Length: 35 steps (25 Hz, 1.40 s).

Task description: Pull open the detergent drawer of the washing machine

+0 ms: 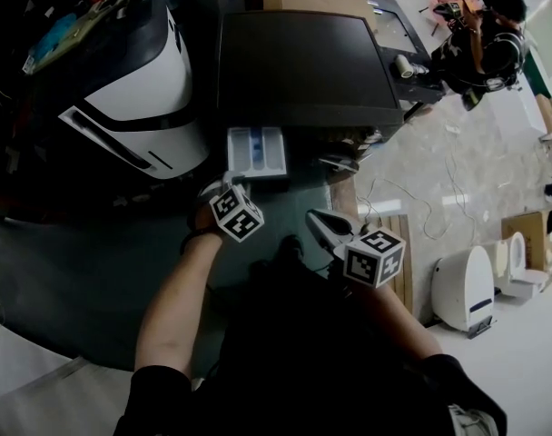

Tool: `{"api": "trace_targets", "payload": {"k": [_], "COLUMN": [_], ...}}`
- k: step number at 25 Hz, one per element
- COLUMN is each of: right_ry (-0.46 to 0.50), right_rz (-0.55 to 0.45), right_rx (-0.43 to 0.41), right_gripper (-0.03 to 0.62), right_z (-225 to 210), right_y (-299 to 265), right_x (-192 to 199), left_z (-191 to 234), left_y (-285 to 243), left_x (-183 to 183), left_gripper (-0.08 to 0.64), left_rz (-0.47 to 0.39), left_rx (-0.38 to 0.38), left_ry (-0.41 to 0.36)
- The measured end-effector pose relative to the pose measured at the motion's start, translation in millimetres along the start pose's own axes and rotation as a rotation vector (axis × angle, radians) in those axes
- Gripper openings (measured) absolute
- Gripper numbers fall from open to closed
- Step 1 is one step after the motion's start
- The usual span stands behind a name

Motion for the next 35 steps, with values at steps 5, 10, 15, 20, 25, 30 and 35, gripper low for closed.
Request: {"api": "trace_targets", "payload": {"k": [5,10,15,20,25,30,35], "right_ry": [0.018,0.027,0.077,0.152,0.198,0.238,0.217], "right_rz": [-0.001,-0.016,-0.002,0.011,-0.017,-0.043,-0.099], "right_rx": [0.032,0.054,0.000,-0.070,-0.106,-0.133,-0.188], "right_gripper": [0.003,0.003,0.003,0.003,0.003,0.003,0.003], "right_z": [2,-10,-21,-25,-32,-43,-40], "right_y": [19,38,32,36,51,58,37], "right_x": [-2,-16,-41,-73,-104,-130,-152], "left_z": [13,19,33,35,40,61,78], "left_y": [16,48,76,101,128,146,174], "left_x": [-2,-12,-24,-46,-66,-82,-96], "left_gripper": [0.060,0.052,0.043,0.038,0.031,0.026,0.023], "left_rz": [-0.051,-0.116,-0.160,-0.195,-0.235,-0.262,-0.324], "left_rx": [-0.057,-0.060,-0.121,-0.166,-0.210,-0.244,-0.302], "left_ry": [0.161,0.275,0.401,0.558,0.704,0.773,0.812]}}
Point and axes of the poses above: the fingertips, and each gripper's own axes: y backward along the fingers, z to its left, x out of its underside, the point moved 6 cm from there along y, backward along the fingers, and after that the axes turned 15 degrees about -x, right-handed, at the moved point
